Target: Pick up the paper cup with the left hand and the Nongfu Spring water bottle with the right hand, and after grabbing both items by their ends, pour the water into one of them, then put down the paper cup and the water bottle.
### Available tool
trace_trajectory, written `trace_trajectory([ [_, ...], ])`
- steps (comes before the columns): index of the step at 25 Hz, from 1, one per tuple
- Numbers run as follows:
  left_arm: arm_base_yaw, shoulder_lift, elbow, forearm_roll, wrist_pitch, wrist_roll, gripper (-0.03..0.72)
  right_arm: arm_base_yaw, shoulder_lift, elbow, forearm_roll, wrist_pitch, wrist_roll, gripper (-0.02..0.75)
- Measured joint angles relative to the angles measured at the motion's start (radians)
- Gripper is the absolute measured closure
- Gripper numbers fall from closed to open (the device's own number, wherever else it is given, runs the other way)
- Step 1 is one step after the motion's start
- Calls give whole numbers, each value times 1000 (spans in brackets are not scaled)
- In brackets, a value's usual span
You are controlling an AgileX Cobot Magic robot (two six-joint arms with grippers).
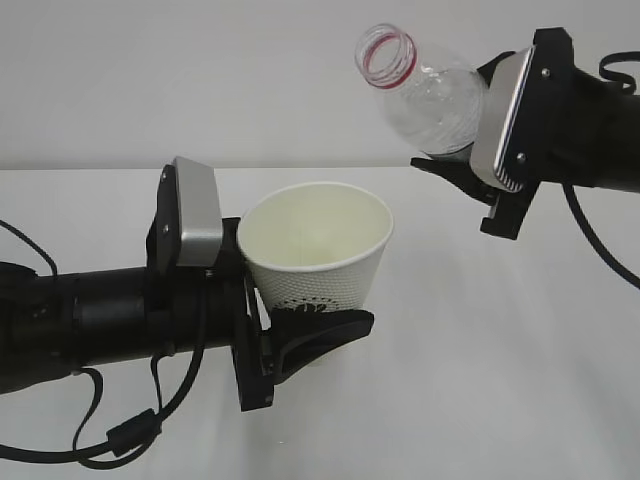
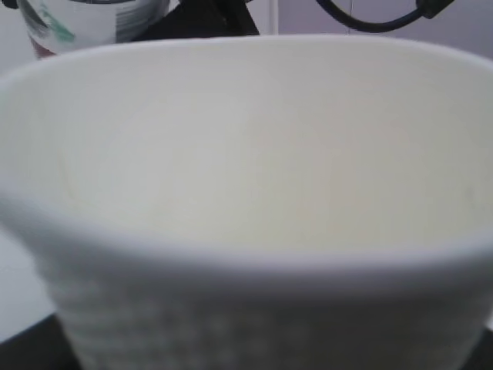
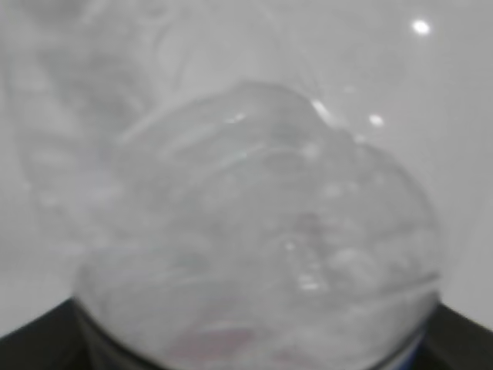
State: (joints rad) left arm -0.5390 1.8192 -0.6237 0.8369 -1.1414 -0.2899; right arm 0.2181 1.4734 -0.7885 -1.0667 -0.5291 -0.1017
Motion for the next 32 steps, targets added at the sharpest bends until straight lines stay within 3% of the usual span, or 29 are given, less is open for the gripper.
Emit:
trace_trajectory([
  [32, 0, 0, 0, 23, 0, -2, 166, 0, 0, 0, 0, 0, -182, 226],
])
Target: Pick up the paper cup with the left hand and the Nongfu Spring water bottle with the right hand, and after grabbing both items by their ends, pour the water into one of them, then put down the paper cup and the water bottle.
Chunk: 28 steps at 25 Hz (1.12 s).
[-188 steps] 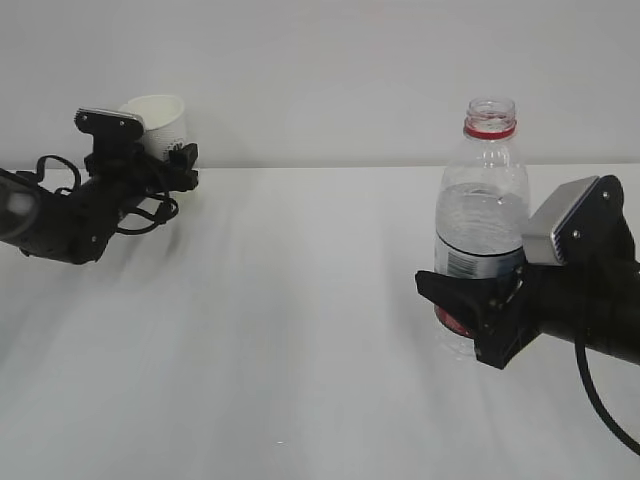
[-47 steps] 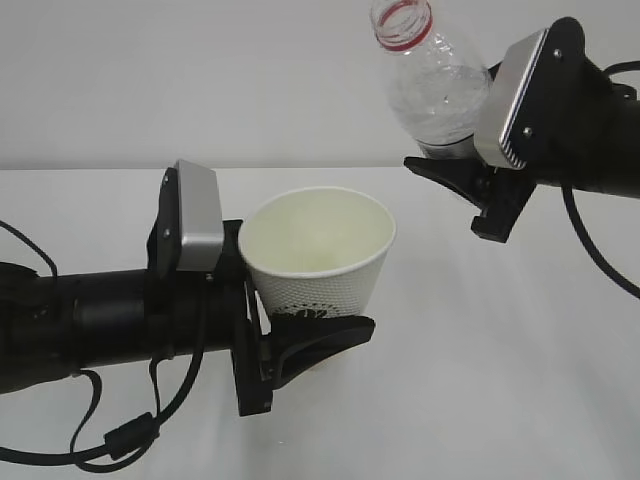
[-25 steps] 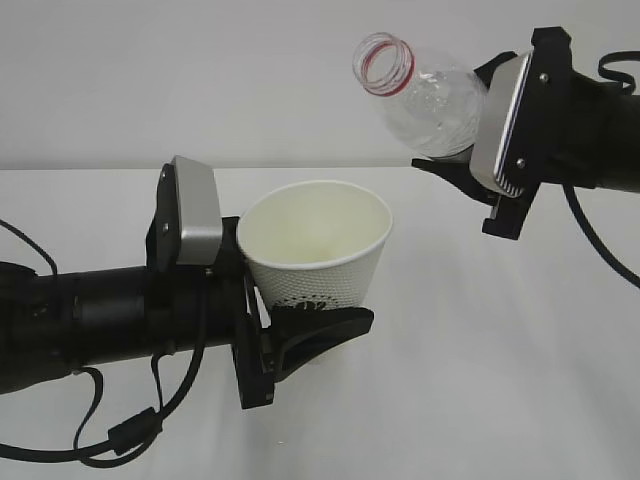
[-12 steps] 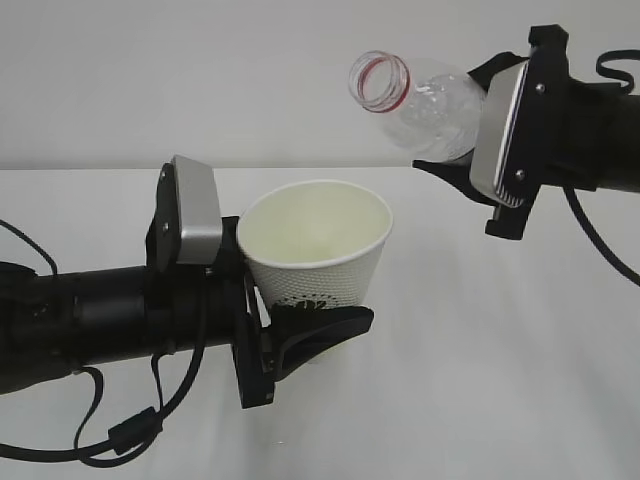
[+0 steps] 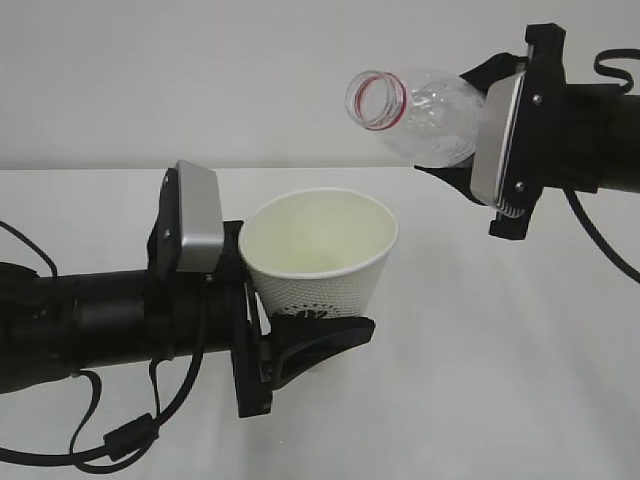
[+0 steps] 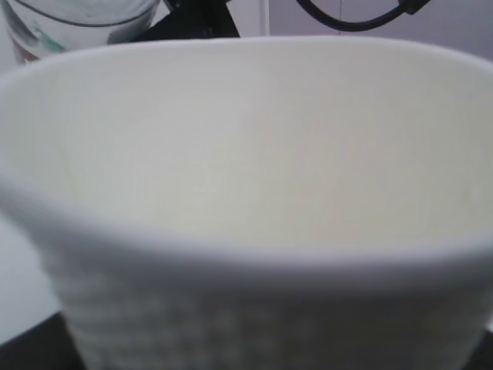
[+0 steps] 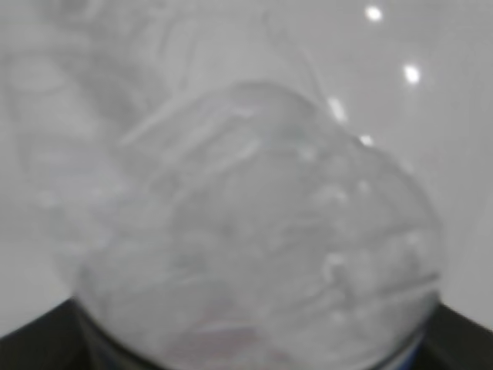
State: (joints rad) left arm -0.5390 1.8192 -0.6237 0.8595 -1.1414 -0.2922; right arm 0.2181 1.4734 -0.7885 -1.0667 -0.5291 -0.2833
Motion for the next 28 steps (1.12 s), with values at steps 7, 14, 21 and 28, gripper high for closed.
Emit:
trace_trajectory([
  [7, 0, 0, 0, 5, 0, 0, 169, 0, 0, 0, 0, -19, -52, 226],
  [14, -17, 0, 0, 5, 0, -2, 169, 0, 0, 0, 30, -44, -122, 226],
  [21, -59, 0, 0, 2, 0, -3, 169, 0, 0, 0, 74, -64, -176, 226],
  [28, -59, 0, 0, -52, 0, -3, 171, 0, 0, 0, 81, -64, -204, 226],
])
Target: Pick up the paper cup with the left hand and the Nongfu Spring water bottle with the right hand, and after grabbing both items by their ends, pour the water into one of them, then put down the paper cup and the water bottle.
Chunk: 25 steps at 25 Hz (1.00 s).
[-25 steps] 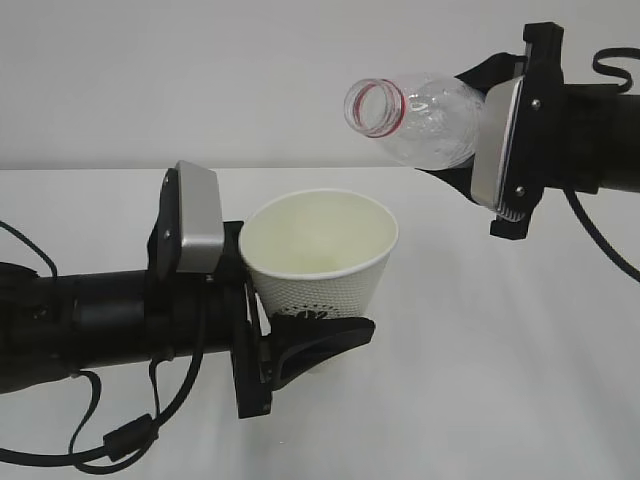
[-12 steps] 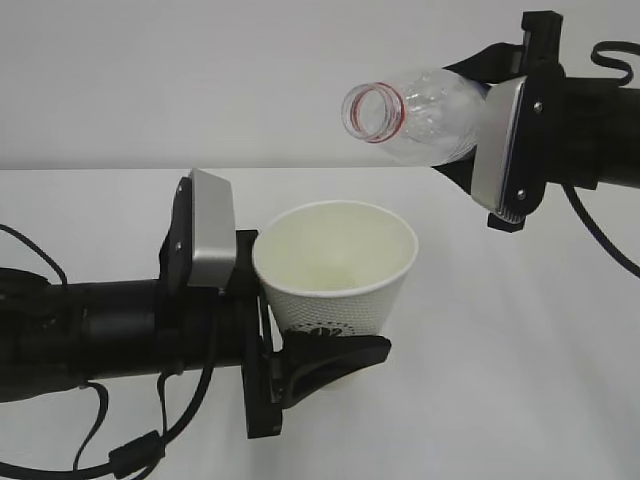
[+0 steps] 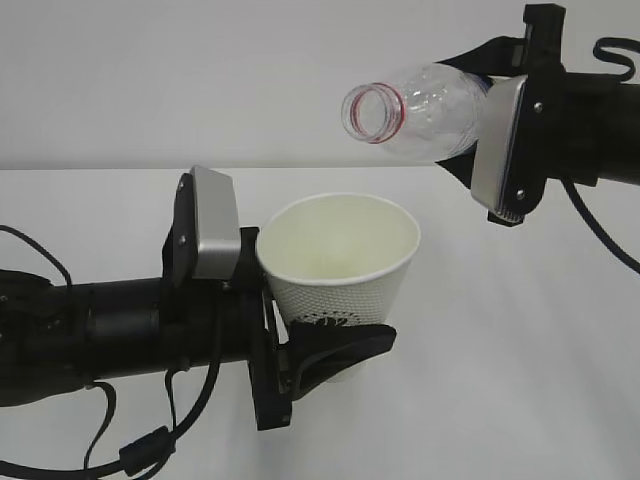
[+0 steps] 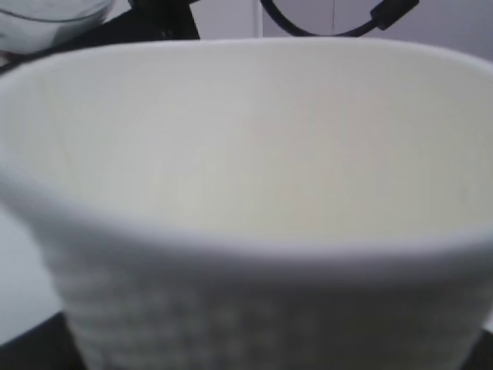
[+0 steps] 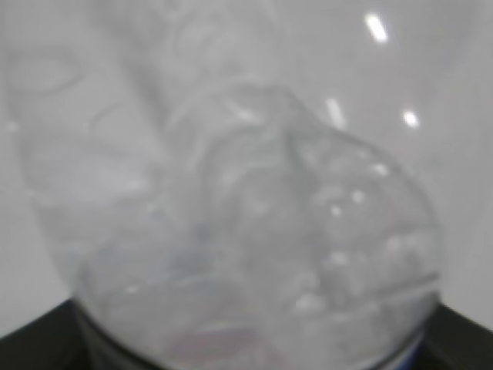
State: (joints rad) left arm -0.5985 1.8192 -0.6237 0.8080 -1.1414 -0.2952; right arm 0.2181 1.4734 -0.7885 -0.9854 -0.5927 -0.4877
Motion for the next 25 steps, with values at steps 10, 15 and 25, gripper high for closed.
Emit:
trace_trajectory([
  [10, 0, 0, 0, -21, 0, 0, 171, 0, 0, 0, 19, 0, -68, 226],
  [15, 0, 0, 0, -12, 0, 0, 172, 0, 0, 0, 53, 0, -99, 226],
  [25, 0, 0, 0, -3, 0, 0, 173, 0, 0, 0, 91, 0, -177, 226],
])
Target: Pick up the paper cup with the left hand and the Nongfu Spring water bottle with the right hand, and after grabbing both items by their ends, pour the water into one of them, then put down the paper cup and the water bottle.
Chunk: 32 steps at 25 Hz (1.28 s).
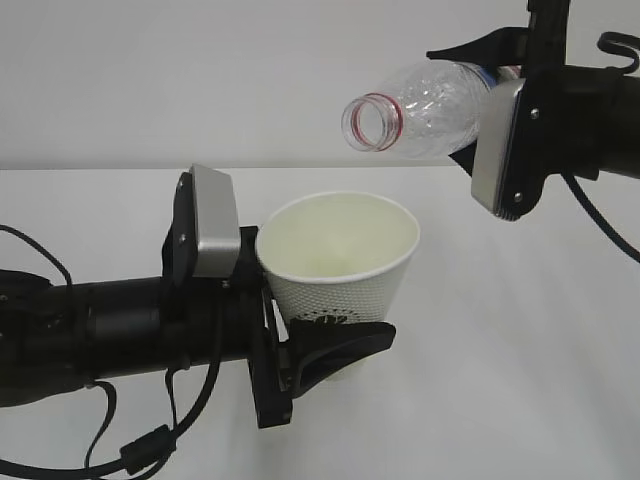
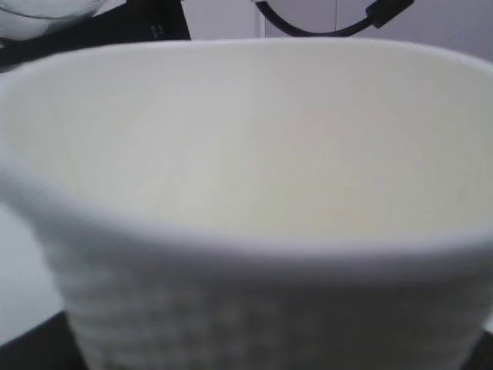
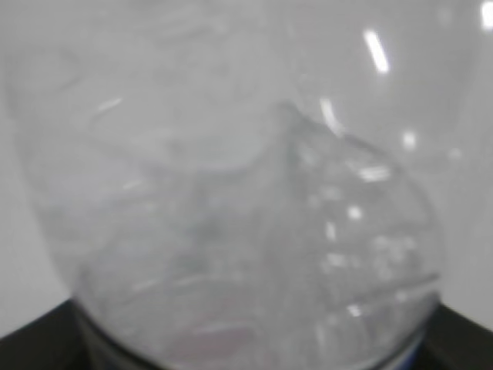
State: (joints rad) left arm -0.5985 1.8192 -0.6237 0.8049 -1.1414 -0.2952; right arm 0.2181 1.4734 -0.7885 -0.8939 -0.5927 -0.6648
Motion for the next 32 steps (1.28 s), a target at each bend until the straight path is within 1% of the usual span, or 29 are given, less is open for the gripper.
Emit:
trace_trajectory([
  [5, 0, 0, 0, -23, 0, 0, 176, 0, 0, 0, 4, 0, -24, 226],
  [17, 0, 0, 0, -24, 0, 0, 178, 0, 0, 0, 6, -8, -105, 226],
  [32, 0, 0, 0, -24, 0, 0, 178, 0, 0, 0, 19, -31, -156, 226],
])
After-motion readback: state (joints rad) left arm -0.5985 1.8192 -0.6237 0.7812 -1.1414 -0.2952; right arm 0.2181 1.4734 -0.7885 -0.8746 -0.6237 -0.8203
